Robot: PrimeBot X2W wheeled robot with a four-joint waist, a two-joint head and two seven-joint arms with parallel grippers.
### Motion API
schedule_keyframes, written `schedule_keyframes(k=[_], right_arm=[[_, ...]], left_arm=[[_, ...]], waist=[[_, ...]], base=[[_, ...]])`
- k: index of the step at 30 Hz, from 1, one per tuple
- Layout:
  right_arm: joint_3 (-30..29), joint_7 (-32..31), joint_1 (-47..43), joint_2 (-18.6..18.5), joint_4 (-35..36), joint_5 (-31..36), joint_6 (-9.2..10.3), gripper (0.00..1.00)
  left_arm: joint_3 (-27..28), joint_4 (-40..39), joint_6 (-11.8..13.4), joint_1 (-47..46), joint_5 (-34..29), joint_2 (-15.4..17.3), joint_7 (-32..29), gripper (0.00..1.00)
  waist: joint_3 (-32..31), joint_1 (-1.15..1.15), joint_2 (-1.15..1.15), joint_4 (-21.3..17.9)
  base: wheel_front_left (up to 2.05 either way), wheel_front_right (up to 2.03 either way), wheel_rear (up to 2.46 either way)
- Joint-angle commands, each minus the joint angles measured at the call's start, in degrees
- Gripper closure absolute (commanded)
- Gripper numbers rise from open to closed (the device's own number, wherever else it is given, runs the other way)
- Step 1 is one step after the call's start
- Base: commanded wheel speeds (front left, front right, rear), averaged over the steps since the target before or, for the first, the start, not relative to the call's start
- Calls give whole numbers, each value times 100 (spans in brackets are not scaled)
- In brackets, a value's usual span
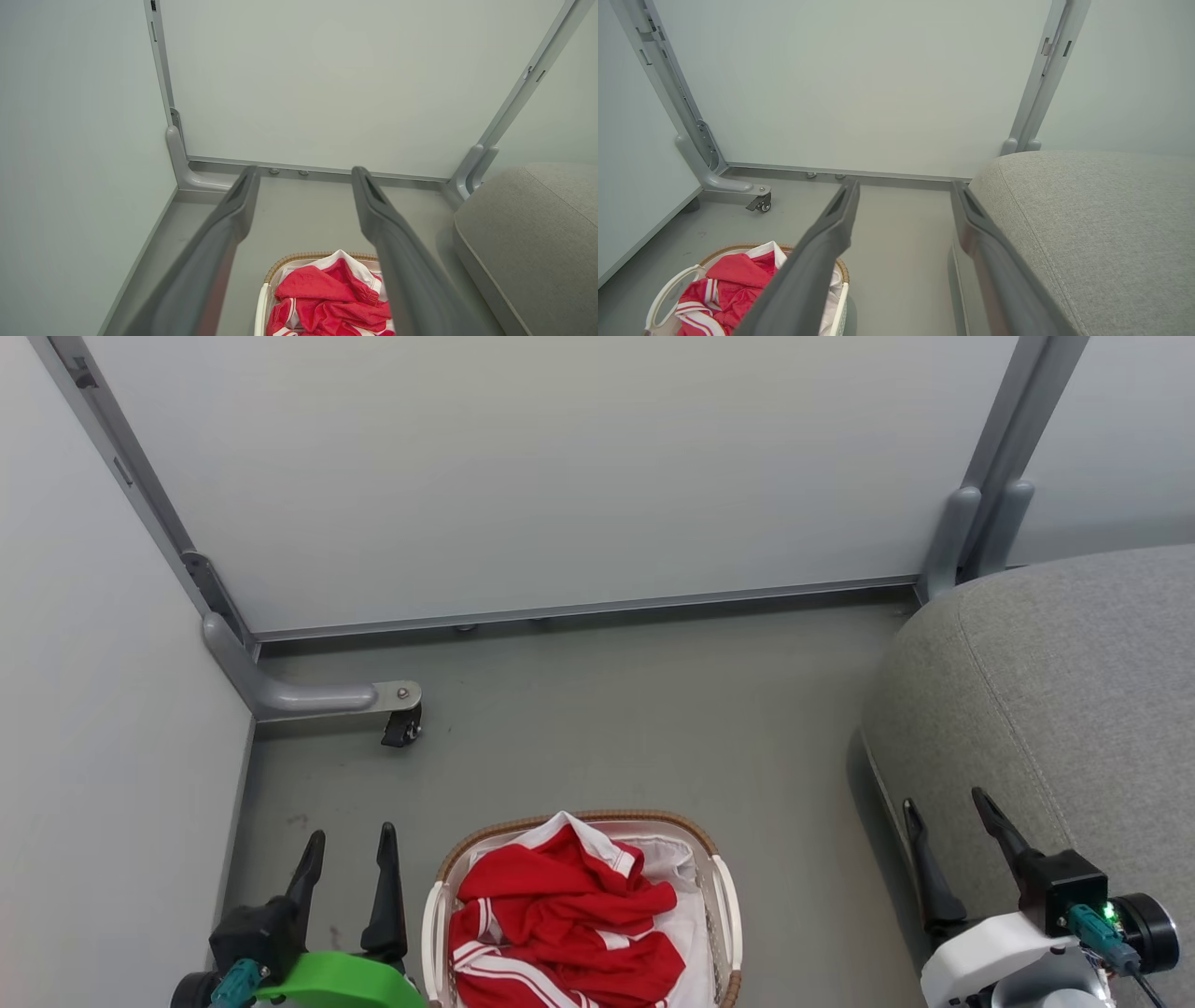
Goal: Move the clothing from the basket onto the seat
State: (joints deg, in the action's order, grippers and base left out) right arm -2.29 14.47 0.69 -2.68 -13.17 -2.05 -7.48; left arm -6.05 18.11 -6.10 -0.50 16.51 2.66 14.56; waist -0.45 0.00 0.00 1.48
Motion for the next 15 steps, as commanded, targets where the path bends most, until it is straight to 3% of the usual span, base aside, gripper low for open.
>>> schedule_keyframes(k=[1,15], right_arm=[[1,49,-54,-36,-1,115,-2,0],[-34,82,-40,-36,22,199,-1,0]], left_arm=[[-21,11,-20,75,-129,38,38,0],[-22,108,-31,80,-169,39,68,0]], waist=[[2,0,0,0],[15,0,0,-3]], base=[[0,0,0],[0,0,0]])
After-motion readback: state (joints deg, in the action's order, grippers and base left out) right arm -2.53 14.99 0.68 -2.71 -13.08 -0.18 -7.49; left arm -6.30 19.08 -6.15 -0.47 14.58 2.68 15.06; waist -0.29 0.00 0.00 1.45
